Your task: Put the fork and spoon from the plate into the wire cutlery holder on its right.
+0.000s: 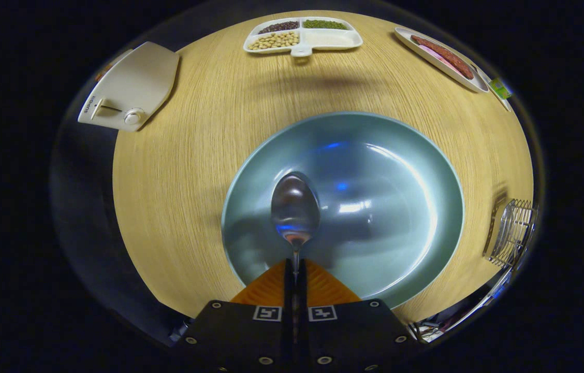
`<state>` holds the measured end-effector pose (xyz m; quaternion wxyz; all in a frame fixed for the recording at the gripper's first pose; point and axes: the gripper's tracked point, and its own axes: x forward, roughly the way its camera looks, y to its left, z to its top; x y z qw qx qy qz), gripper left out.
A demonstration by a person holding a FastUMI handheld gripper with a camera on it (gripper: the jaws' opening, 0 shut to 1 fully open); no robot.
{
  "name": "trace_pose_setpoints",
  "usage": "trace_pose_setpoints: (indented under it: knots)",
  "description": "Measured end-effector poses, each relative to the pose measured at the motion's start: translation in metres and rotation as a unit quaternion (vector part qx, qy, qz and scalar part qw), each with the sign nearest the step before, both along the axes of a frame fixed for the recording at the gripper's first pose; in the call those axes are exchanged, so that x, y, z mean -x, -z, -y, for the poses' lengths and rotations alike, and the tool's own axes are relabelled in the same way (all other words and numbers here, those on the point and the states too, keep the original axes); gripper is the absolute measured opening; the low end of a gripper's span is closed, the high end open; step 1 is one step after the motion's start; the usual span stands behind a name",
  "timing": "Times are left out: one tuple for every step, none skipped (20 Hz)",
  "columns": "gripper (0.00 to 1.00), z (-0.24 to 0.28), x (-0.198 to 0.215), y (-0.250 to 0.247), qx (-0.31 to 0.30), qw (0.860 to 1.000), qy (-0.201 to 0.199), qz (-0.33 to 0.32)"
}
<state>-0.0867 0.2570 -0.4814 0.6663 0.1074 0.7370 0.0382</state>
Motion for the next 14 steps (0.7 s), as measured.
trace_pose_setpoints:
  knots:
    - [0.04,0.003,0.0,0.001,0.004,1.0,-0.003,0.008]
    - [0.03,0.004,-0.002,-0.002,0.005,1.0,-0.003,0.016]
    - [0.03,0.006,-0.004,-0.007,0.004,1.0,-0.004,0.023]
    - [0.03,0.008,-0.005,-0.013,0.0,0.999,-0.004,0.032]
    - [0.03,0.012,-0.007,-0.019,-0.001,0.999,-0.002,0.042]
    - [0.03,0.017,-0.008,-0.025,-0.001,0.999,0.0,0.051]
    - [0.03,0.023,-0.01,-0.032,-0.002,0.998,0.002,0.06]
    - [0.03,0.029,-0.013,-0.038,-0.001,0.997,0.006,0.074]
    - [0.03,0.037,-0.014,-0.044,0.001,0.997,0.007,0.083]
    - [0.03,0.046,-0.015,-0.049,0.001,0.996,0.012,0.09]
    - [0.03,0.052,-0.015,-0.054,-0.001,0.995,0.019,0.096]
    - [0.03,0.059,-0.017,-0.061,-0.003,0.994,0.025,0.104]
    - [0.03,0.067,-0.018,-0.068,-0.002,0.993,0.03,0.113]
    - [0.03,0.074,-0.02,-0.075,-0.001,0.992,0.034,0.123]
